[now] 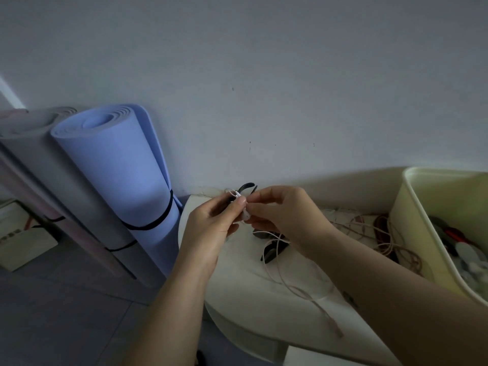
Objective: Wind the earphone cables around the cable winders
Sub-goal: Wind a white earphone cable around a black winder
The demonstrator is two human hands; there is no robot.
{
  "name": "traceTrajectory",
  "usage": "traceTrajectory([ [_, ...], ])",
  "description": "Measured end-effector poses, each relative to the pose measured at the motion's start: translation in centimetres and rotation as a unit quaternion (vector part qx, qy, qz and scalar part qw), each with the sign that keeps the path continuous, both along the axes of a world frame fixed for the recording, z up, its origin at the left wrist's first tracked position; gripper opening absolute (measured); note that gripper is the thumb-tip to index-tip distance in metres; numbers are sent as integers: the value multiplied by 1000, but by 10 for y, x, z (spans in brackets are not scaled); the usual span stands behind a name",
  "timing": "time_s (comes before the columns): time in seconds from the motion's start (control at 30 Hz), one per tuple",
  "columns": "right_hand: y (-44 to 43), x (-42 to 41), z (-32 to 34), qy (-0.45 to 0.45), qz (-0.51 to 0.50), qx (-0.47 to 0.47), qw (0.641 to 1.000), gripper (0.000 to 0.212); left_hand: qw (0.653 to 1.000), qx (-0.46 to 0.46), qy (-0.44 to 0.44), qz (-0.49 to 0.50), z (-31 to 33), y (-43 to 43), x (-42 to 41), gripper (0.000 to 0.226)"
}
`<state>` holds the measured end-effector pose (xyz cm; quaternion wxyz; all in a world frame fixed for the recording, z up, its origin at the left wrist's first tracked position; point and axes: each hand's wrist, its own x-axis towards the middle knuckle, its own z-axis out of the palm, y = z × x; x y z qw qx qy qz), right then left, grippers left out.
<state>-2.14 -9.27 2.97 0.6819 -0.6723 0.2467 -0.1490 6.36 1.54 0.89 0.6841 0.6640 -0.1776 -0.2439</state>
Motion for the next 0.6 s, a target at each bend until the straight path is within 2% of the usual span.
traceTrajectory([
  [0.17,-2,1,-4,-18,15,-67,998,5,1000,2,-7,-15,1,1,2,19],
  [0.3,-3,1,-4,-32,35,-62,997,11,1000,7,-19,-21,0,4,3,19],
  [0.4,-2,1,-3,-45,45,-21,998,7,995,24,-92,-6,2,5,2,11],
  [0.5,-2,2,-2,-55,63,26,996,8,988,38,-150,3,2,6,2,30],
  [0.6,0,2,-1,-66,61,90,992,4,993,14,-117,19,3,5,-2,30],
])
